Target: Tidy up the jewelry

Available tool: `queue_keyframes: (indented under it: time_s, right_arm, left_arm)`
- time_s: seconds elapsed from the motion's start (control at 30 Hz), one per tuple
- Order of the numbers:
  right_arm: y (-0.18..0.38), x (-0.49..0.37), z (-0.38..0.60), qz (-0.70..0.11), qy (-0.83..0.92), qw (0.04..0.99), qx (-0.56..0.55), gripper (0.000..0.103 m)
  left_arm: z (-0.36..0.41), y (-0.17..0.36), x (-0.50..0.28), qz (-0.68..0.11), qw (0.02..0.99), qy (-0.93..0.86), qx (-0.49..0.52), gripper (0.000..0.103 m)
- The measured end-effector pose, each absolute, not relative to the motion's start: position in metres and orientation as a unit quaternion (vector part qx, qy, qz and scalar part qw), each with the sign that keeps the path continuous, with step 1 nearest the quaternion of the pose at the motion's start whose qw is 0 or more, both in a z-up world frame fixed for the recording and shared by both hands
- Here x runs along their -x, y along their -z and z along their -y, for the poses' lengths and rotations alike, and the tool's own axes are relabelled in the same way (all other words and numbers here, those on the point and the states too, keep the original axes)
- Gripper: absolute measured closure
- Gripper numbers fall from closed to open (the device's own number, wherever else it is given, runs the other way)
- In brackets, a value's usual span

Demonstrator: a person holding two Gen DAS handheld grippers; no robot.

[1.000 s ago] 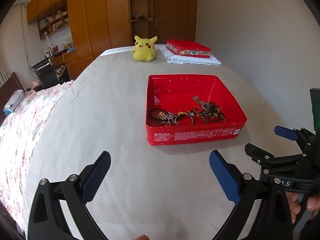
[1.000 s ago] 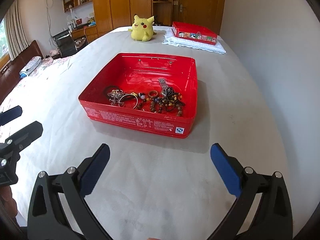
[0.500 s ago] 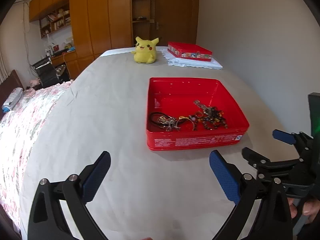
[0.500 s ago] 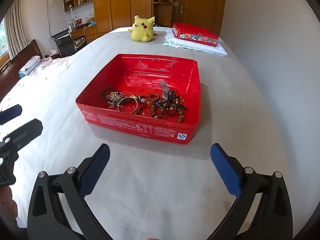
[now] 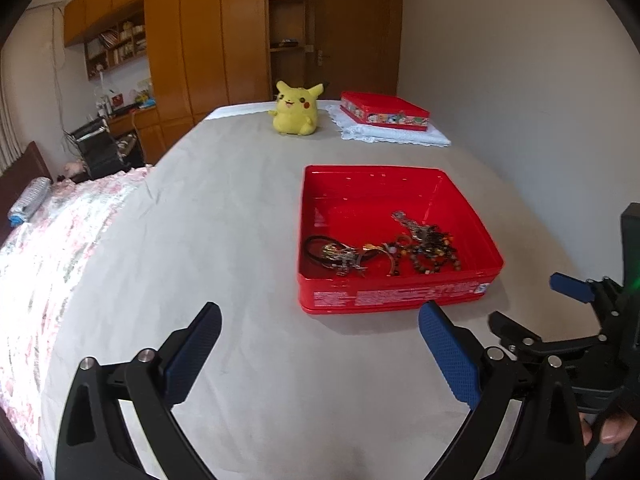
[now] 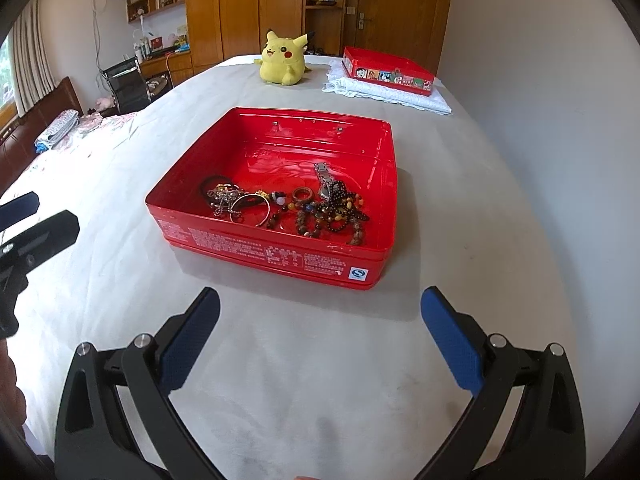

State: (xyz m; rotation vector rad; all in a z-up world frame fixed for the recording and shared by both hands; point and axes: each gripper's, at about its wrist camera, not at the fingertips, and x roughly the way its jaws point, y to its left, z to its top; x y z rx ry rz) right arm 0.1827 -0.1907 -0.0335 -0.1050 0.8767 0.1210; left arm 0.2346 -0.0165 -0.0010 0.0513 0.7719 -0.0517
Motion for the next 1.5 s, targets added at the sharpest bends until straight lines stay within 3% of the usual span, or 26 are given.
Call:
queue_keyframes:
  time_s: [1.5]
  right_arm:
    - [0.039,-0.222,0.183,-0.432,-0.068,0.899,0.037,0.003]
  left_arm:
    - [0.019,0.014,-0.260,-0.377,0.925,0.040,-0.035,0.005]
